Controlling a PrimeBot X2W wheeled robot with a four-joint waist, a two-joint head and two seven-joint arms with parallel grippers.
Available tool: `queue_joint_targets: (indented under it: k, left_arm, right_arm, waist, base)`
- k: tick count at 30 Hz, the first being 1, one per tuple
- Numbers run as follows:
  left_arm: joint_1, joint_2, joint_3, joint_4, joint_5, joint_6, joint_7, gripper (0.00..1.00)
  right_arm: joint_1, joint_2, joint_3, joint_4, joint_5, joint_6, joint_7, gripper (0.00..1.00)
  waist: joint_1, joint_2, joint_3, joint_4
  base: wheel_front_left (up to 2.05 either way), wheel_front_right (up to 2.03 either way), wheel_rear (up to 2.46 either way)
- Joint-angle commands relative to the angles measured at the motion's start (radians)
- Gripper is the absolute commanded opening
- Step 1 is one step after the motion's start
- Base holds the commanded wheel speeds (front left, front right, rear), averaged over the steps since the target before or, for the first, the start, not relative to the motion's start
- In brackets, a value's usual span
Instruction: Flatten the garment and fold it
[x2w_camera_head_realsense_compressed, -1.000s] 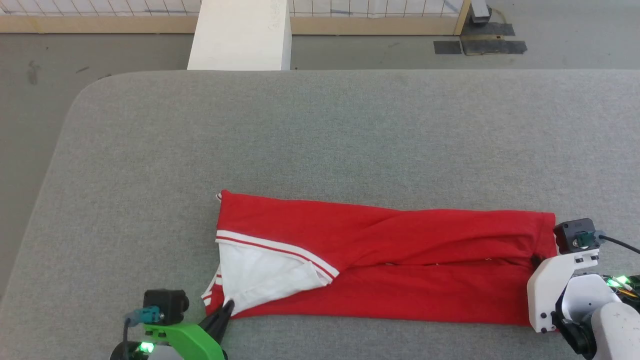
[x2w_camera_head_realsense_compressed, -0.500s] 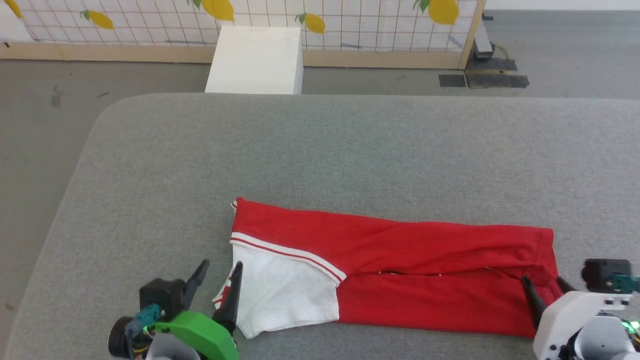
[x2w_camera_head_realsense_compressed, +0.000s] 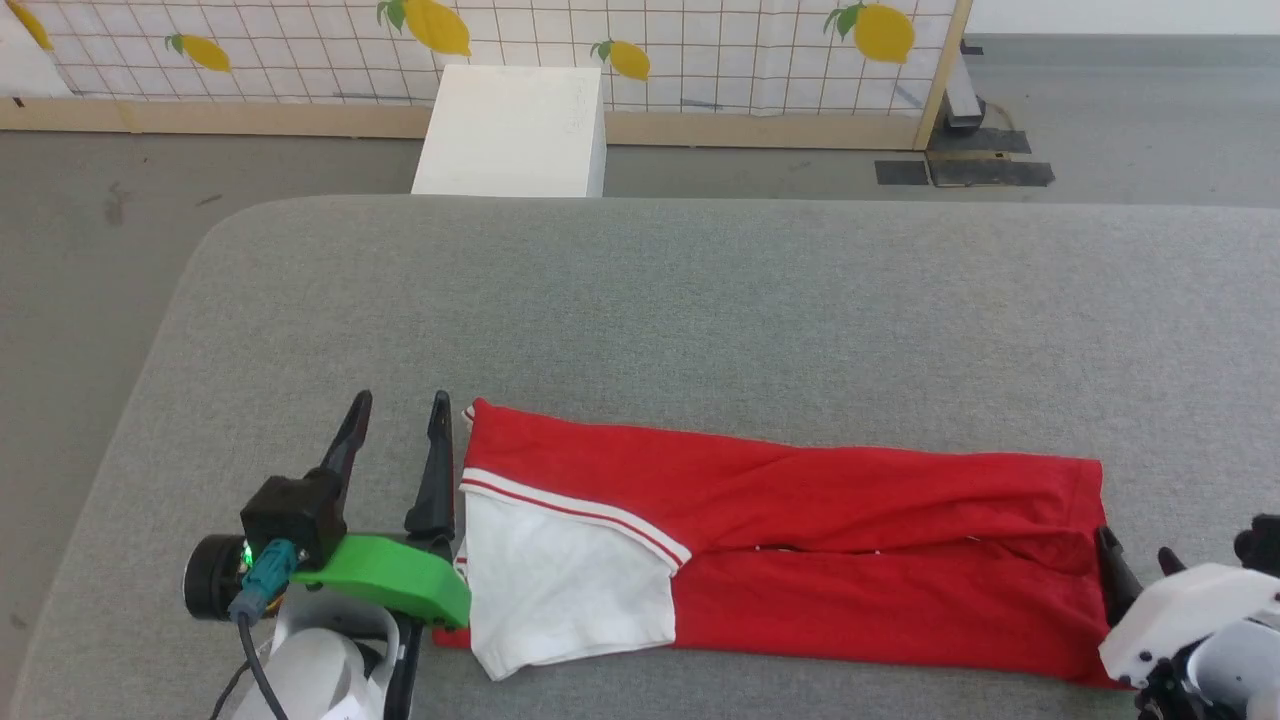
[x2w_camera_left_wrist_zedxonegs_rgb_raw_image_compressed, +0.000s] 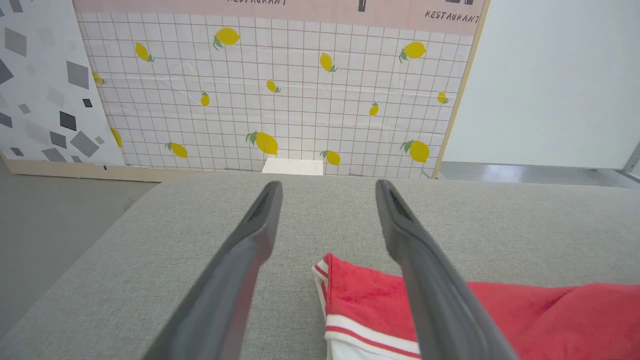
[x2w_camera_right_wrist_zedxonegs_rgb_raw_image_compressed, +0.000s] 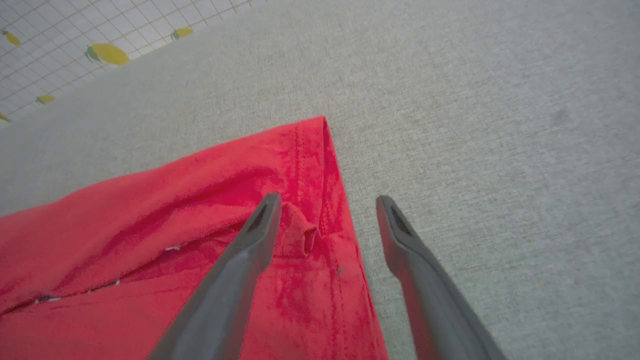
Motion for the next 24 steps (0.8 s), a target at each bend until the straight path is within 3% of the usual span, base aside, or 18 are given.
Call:
queue_joint_targets:
  k: [1, 9, 14, 15, 16, 18, 24]
  left_arm:
    - [-0.022, -0.016, 0.020, 0.009, 0.024, -0.015, -0.004, 1.00]
    - [-0.042, -0.092, 0.120, 0.059, 0.100, -0.078, -0.004, 1.00]
    - [-0.037, -0.129, 0.158, 0.076, 0.133, -0.113, -0.004, 1.00]
    - [-0.036, -0.134, 0.164, 0.078, 0.139, -0.119, -0.004, 1.00]
    - [-0.035, -0.140, 0.172, 0.081, 0.145, -0.125, -0.004, 1.00]
    - [-0.032, -0.149, 0.187, 0.085, 0.154, -0.136, -0.004, 1.00]
    - [-0.028, -0.172, 0.226, 0.093, 0.179, -0.162, -0.004, 1.00]
  right_arm:
    - [-0.041, 0.000, -0.010, 0.036, -0.011, -0.001, 0.017, 1.00]
    - [-0.202, 0.000, -0.073, 0.274, -0.124, -0.001, 0.211, 1.00]
    - [-0.231, 0.000, -0.057, 0.345, -0.175, -0.001, 0.371, 1.00]
    - [-0.231, 0.000, -0.050, 0.352, -0.169, -0.001, 0.402, 0.48]
    - [-0.229, 0.000, -0.040, 0.355, -0.157, -0.001, 0.435, 0.48]
    - [-0.221, 0.000, -0.013, 0.344, -0.140, -0.001, 0.472, 0.02]
    - [-0.184, 0.000, -0.007, 0.236, -0.148, -0.001, 0.457, 0.00]
  waist:
    - [0.0001, -0.0001, 0.003, -0.001]
    - [0.0001, -0.0001, 0.014, 0.005]
    - [0.0001, -0.0001, 0.017, 0.016]
    - [0.0001, -0.0001, 0.018, 0.018]
    - [0.0001, -0.0001, 0.018, 0.019]
    - [0.0001, -0.0001, 0.020, 0.020]
    - [0.0001, -0.0001, 0.020, 0.015]
  base:
    - [0.00, 0.00, 0.00]
    - [0.00, 0.00, 0.00]
    - [0.00, 0.00, 0.00]
    - [0.00, 0.00, 0.00]
    - [0.00, 0.00, 0.00]
    - [0.00, 0.00, 0.00]
    - [0.00, 0.00, 0.00]
